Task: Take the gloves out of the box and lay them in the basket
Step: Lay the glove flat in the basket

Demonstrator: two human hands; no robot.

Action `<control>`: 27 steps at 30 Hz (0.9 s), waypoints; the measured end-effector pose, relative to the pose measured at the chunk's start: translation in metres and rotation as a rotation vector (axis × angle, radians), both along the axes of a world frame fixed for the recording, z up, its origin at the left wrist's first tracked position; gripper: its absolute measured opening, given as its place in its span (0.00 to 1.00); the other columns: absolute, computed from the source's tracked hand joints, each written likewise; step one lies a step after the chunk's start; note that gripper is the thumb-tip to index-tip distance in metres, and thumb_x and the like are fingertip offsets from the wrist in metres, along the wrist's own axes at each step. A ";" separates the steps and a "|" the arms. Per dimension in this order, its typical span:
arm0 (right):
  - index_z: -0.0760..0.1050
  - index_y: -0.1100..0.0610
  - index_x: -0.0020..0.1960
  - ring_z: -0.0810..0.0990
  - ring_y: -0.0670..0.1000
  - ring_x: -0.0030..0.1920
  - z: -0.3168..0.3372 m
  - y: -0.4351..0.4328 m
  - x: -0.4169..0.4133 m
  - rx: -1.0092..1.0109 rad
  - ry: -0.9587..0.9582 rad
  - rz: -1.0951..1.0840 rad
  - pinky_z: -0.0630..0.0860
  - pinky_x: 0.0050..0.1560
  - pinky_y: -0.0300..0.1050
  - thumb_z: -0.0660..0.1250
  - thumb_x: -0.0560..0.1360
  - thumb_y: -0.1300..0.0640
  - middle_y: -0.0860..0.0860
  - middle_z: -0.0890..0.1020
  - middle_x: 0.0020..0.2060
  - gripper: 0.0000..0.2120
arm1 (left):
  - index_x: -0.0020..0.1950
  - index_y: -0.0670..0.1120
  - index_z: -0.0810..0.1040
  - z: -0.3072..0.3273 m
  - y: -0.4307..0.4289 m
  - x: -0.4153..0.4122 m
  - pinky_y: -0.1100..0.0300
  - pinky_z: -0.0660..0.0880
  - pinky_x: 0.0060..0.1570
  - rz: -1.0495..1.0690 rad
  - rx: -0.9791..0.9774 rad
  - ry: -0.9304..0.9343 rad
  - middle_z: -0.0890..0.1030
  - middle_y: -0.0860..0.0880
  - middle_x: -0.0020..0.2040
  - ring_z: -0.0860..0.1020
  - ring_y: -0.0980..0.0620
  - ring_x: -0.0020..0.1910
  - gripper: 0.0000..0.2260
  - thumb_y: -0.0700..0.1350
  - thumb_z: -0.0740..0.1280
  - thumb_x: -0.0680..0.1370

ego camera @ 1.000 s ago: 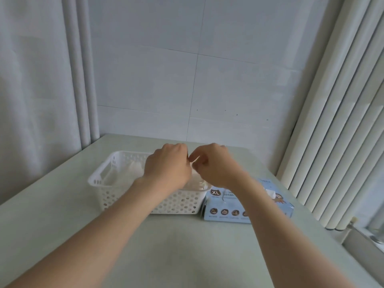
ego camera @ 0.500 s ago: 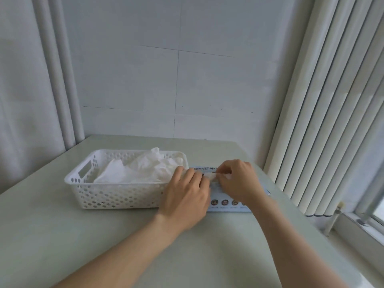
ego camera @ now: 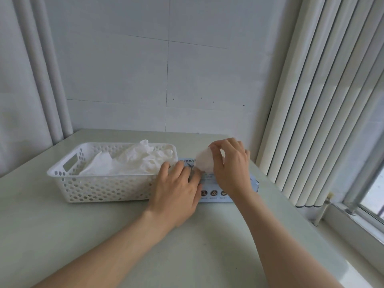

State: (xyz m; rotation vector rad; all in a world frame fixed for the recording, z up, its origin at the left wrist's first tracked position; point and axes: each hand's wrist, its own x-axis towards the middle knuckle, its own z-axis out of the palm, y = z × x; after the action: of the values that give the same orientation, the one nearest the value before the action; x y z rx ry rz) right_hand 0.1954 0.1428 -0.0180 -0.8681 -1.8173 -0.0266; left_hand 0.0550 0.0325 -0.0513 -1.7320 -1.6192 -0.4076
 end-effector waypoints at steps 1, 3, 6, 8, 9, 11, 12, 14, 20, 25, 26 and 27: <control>0.82 0.52 0.51 0.75 0.52 0.51 0.000 0.000 -0.001 0.038 0.022 0.002 0.63 0.53 0.47 0.63 0.84 0.54 0.46 0.81 0.49 0.09 | 0.64 0.44 0.78 0.000 0.000 0.000 0.43 0.69 0.54 -0.002 0.011 0.007 0.81 0.45 0.49 0.76 0.41 0.54 0.19 0.53 0.55 0.85; 0.83 0.52 0.52 0.74 0.52 0.51 0.001 -0.002 -0.002 0.094 0.060 -0.003 0.64 0.54 0.48 0.64 0.84 0.55 0.46 0.80 0.49 0.09 | 0.62 0.45 0.79 0.000 0.000 -0.001 0.43 0.68 0.53 -0.005 0.024 0.014 0.80 0.45 0.48 0.76 0.41 0.53 0.18 0.53 0.55 0.85; 0.81 0.55 0.52 0.74 0.53 0.50 0.007 -0.010 -0.004 0.132 0.182 -0.005 0.68 0.54 0.52 0.63 0.85 0.57 0.48 0.80 0.48 0.08 | 0.59 0.45 0.80 -0.002 0.001 -0.002 0.44 0.68 0.52 -0.002 0.023 0.036 0.81 0.46 0.49 0.75 0.42 0.53 0.17 0.52 0.54 0.85; 0.80 0.55 0.52 0.74 0.53 0.48 0.015 -0.016 -0.004 0.115 0.299 0.013 0.70 0.53 0.52 0.62 0.86 0.58 0.47 0.80 0.46 0.09 | 0.60 0.46 0.81 -0.003 0.001 -0.003 0.44 0.68 0.53 0.003 0.011 0.046 0.82 0.46 0.50 0.76 0.41 0.55 0.18 0.52 0.53 0.86; 0.79 0.55 0.53 0.75 0.52 0.47 0.017 -0.017 -0.004 0.089 0.338 0.024 0.71 0.53 0.53 0.61 0.86 0.58 0.46 0.81 0.45 0.09 | 0.60 0.46 0.81 -0.003 0.001 -0.004 0.44 0.68 0.54 0.002 0.006 0.046 0.82 0.46 0.50 0.76 0.41 0.56 0.19 0.52 0.53 0.86; 0.78 0.54 0.52 0.77 0.51 0.45 0.019 -0.018 -0.004 0.012 0.356 0.043 0.75 0.52 0.57 0.60 0.86 0.57 0.44 0.81 0.42 0.08 | 0.61 0.45 0.81 -0.003 0.001 -0.005 0.45 0.69 0.56 -0.007 -0.001 0.023 0.83 0.46 0.51 0.77 0.41 0.57 0.19 0.53 0.53 0.86; 0.78 0.54 0.52 0.77 0.50 0.43 0.019 -0.018 -0.004 -0.022 0.358 0.050 0.77 0.50 0.58 0.60 0.86 0.57 0.43 0.81 0.40 0.09 | 0.61 0.45 0.81 -0.003 0.001 -0.005 0.45 0.70 0.57 -0.021 0.000 -0.003 0.84 0.46 0.51 0.77 0.41 0.58 0.19 0.53 0.54 0.86; 0.77 0.55 0.50 0.75 0.47 0.37 0.022 -0.020 -0.003 -0.067 0.389 0.068 0.76 0.42 0.54 0.60 0.86 0.57 0.43 0.79 0.36 0.09 | 0.59 0.44 0.82 -0.002 -0.001 -0.006 0.46 0.71 0.62 -0.072 0.020 -0.071 0.84 0.46 0.53 0.78 0.41 0.61 0.18 0.53 0.56 0.85; 0.75 0.58 0.52 0.65 0.44 0.28 0.043 -0.040 -0.004 -0.218 0.563 0.223 0.64 0.31 0.40 0.56 0.88 0.56 0.40 0.69 0.27 0.11 | 0.56 0.41 0.80 0.012 -0.011 -0.009 0.55 0.72 0.66 -0.338 0.161 -0.405 0.82 0.47 0.53 0.78 0.45 0.62 0.10 0.46 0.62 0.84; 0.74 0.57 0.53 0.73 0.45 0.36 0.047 -0.046 -0.007 -0.508 0.653 0.460 0.71 0.37 0.39 0.56 0.89 0.57 0.45 0.76 0.37 0.11 | 0.70 0.42 0.71 0.022 -0.021 -0.010 0.67 0.71 0.66 -0.491 0.138 -0.830 0.74 0.50 0.64 0.75 0.56 0.64 0.18 0.50 0.66 0.83; 0.74 0.56 0.52 0.73 0.46 0.37 0.046 -0.047 -0.007 -0.595 0.661 0.501 0.71 0.38 0.39 0.56 0.88 0.59 0.45 0.76 0.37 0.09 | 0.73 0.43 0.69 0.023 -0.022 -0.010 0.68 0.70 0.67 -0.507 0.124 -0.906 0.74 0.52 0.67 0.74 0.59 0.67 0.21 0.50 0.66 0.83; 0.75 0.55 0.53 0.74 0.47 0.37 0.046 -0.048 -0.007 -0.674 0.672 0.550 0.72 0.38 0.40 0.57 0.87 0.61 0.45 0.77 0.37 0.09 | 0.76 0.44 0.68 0.026 -0.024 -0.009 0.69 0.69 0.68 -0.519 0.107 -0.976 0.74 0.53 0.69 0.74 0.61 0.69 0.23 0.51 0.66 0.83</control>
State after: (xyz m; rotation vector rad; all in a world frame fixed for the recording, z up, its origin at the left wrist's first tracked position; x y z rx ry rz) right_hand 0.1883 0.0950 0.0281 -0.6677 -1.3486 1.1447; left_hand 0.0463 0.0085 -0.0257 -1.9801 -1.6444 -1.7677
